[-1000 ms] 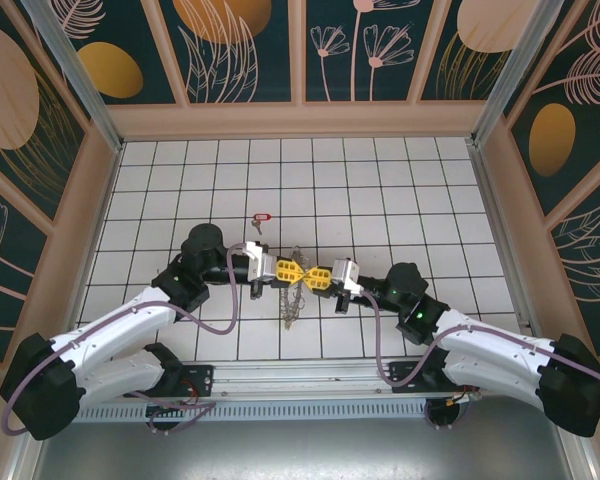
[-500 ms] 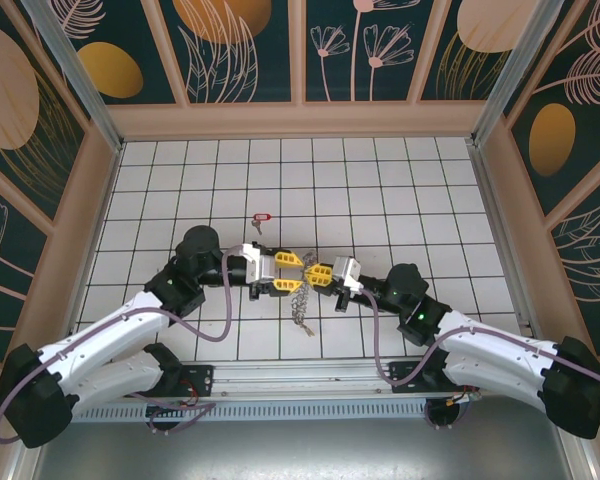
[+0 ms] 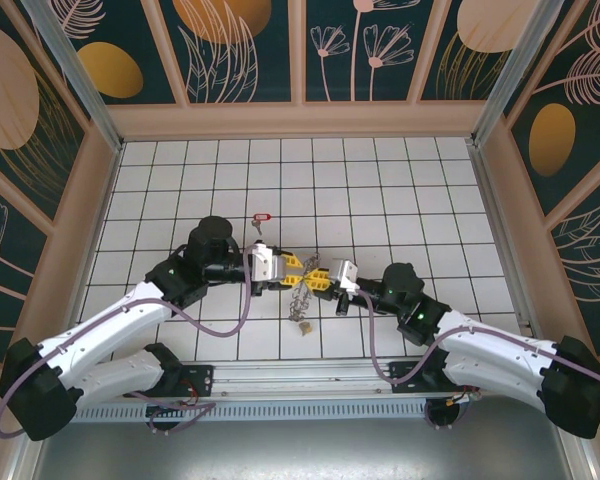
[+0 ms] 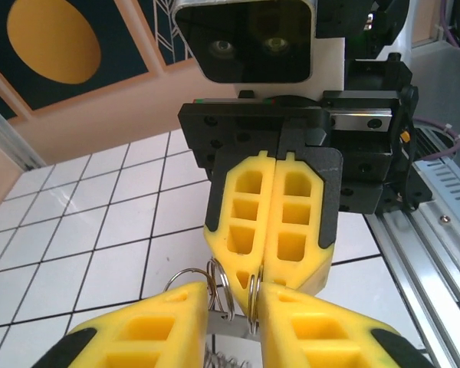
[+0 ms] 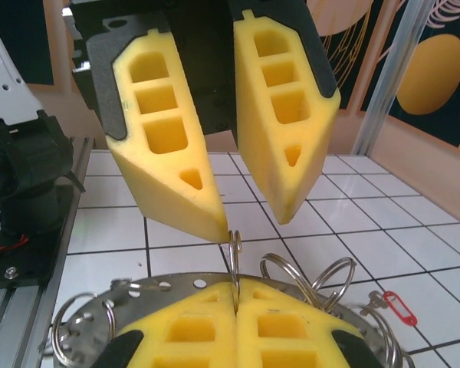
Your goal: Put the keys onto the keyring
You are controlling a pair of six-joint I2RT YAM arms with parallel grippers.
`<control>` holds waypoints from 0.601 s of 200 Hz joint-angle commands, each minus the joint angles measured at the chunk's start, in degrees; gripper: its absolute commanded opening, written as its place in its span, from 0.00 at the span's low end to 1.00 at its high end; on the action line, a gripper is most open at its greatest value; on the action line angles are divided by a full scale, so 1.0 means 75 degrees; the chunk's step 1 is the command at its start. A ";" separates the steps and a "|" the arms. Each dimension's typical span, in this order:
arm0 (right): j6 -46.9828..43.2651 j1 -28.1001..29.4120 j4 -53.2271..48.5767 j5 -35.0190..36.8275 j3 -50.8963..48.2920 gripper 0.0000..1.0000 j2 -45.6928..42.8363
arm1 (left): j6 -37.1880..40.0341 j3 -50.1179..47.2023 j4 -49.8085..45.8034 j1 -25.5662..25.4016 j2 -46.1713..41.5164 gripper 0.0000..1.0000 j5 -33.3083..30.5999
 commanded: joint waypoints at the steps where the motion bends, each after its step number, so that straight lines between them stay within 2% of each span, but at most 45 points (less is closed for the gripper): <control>1: 0.0036 -0.0023 0.0271 -0.0220 0.0229 0.00 0.0012 | 0.0369 0.0216 -0.0372 -0.0027 0.0106 0.25 0.0158; 63: -0.0006 -0.0022 0.0144 -0.0273 0.0289 0.00 0.0042 | 0.0576 0.0231 -0.0770 -0.0033 0.0219 0.26 0.0216; 93: -0.0115 -0.0023 -0.0032 -0.0439 0.0437 0.00 0.0214 | 0.0527 0.0307 -0.0695 -0.0029 0.0321 0.19 0.0414; 120: -0.0127 -0.0017 0.0013 -0.0477 0.0508 0.00 0.0337 | 0.0501 0.0406 -0.0707 -0.0032 0.0493 0.08 0.0593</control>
